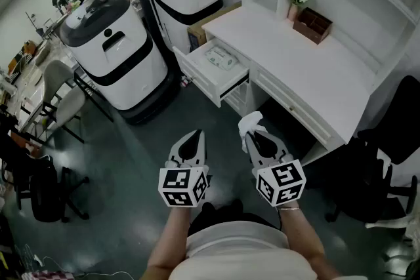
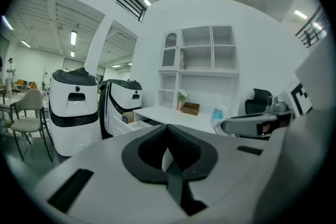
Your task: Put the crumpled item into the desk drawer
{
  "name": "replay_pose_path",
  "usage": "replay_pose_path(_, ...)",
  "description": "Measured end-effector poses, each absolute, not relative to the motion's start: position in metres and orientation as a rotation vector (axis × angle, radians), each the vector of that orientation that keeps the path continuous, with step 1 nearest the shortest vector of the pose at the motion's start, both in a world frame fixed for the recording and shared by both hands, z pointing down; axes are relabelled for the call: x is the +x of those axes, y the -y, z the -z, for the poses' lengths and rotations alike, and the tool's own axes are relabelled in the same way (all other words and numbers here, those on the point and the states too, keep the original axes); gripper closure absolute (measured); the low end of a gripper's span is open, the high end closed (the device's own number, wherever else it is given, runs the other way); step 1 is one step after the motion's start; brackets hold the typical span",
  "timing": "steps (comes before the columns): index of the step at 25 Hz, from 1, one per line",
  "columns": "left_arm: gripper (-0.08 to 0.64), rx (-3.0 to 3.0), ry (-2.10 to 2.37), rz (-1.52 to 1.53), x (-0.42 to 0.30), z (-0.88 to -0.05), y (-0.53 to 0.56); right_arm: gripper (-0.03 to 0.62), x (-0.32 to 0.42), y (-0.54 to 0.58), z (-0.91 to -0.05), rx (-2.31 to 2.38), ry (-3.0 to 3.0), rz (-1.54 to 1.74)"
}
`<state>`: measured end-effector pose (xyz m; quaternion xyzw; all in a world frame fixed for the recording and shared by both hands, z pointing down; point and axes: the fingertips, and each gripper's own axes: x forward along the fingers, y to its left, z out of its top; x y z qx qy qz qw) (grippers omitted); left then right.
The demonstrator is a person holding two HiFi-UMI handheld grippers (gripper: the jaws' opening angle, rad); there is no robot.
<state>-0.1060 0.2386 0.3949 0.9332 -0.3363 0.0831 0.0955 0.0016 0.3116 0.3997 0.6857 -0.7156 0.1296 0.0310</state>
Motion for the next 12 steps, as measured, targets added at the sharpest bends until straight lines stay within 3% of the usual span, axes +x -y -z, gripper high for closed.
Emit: replay_pose_path(12, 0.568, 2.744, 0.992, -0.261, -0.1006, -0.4039, -0.245, 0.557, 0.0093, -0.3156, -0.4019, 2.134, 2.206, -0.412)
